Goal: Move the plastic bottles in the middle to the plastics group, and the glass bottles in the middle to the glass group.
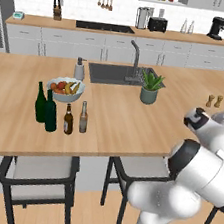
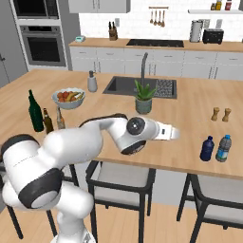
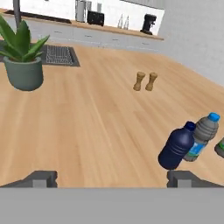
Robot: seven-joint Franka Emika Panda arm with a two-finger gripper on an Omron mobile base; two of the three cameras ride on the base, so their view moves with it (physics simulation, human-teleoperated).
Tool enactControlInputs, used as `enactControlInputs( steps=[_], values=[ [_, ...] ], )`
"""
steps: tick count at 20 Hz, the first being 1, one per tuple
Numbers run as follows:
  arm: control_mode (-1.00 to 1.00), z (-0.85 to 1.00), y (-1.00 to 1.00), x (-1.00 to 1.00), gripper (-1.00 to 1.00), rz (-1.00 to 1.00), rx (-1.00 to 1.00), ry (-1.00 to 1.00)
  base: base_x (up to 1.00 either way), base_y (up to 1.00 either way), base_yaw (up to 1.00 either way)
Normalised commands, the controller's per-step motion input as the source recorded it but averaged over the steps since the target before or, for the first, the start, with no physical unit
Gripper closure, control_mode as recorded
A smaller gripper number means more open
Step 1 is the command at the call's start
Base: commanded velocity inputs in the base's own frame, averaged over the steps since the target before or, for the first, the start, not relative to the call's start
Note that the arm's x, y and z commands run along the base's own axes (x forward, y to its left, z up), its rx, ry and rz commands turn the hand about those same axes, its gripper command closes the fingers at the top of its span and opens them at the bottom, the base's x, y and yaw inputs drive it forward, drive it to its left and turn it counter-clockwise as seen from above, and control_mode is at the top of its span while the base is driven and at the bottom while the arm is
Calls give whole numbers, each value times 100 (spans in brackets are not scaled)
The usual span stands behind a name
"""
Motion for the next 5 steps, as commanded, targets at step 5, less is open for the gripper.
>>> enactControlInputs(
  steps=[5],
  values=[
    [-100, 54, 74, -15, -100, 0, 0, 0, 0, 0, 0]
  ],
)
